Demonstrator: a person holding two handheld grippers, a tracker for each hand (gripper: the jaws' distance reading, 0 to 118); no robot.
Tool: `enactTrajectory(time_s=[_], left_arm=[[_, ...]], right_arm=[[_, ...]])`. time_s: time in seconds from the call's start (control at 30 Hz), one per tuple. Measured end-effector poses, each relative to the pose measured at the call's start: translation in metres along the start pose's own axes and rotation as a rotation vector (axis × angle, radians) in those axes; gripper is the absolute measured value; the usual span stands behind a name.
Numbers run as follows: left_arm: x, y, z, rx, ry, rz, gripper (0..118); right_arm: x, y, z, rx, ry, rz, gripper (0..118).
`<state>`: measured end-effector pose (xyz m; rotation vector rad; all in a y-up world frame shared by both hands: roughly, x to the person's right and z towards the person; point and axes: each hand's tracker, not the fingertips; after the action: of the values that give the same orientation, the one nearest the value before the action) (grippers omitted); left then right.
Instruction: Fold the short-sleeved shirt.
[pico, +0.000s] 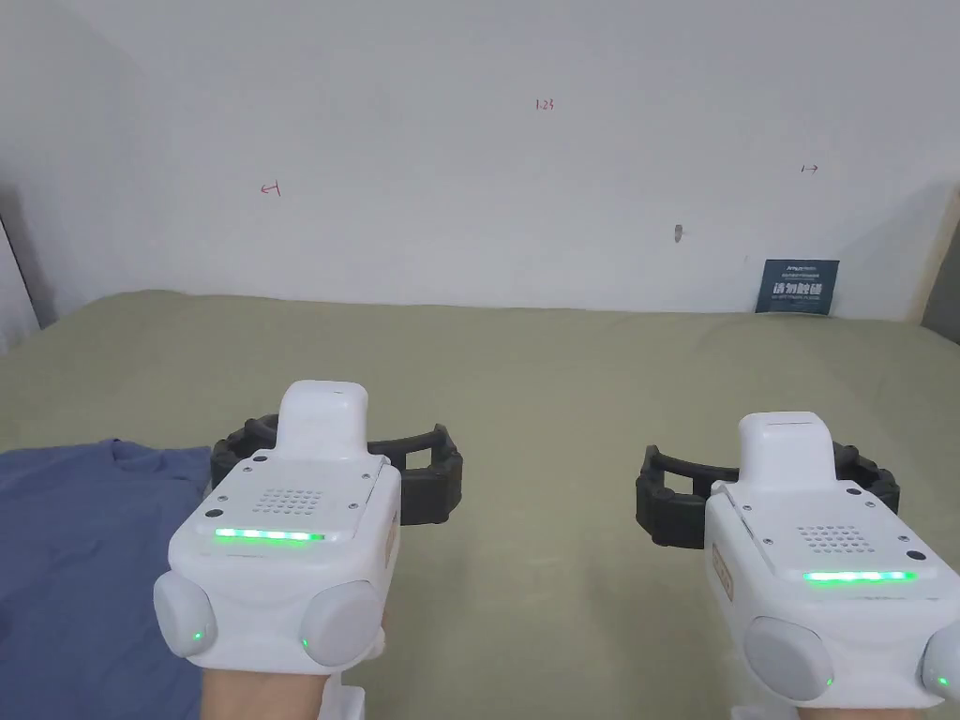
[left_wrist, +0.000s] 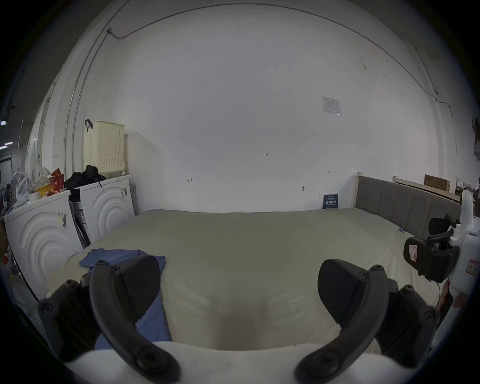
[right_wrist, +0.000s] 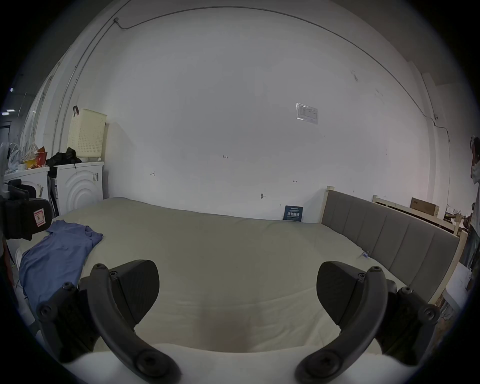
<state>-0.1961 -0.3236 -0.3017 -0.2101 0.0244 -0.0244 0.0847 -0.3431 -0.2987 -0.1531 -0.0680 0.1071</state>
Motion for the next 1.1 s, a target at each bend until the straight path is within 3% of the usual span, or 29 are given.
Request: enactTrajectory(time_s=[0.27,0.47,1.1], left_arm=[[-0.0004,-0.0007,0.0005,-0.003,0.001,-0.002,118],[-0.0008,-0.0018,0.0002,-0.008,0.001,-0.002,118],[0.0004,-0.0060,-0.0022,-0.012,-0.010,0.003,118]], right_arm=[[-0.0002,-0.0012,-0.0003,0.003,-0.013,-0.012,118],[-0.0028,-0.0020,-0.0005,0.019,-0.009,0.024,118],[-0.0003,-0.0043,-0.0029,0.001,-0.018,-0.003,118]])
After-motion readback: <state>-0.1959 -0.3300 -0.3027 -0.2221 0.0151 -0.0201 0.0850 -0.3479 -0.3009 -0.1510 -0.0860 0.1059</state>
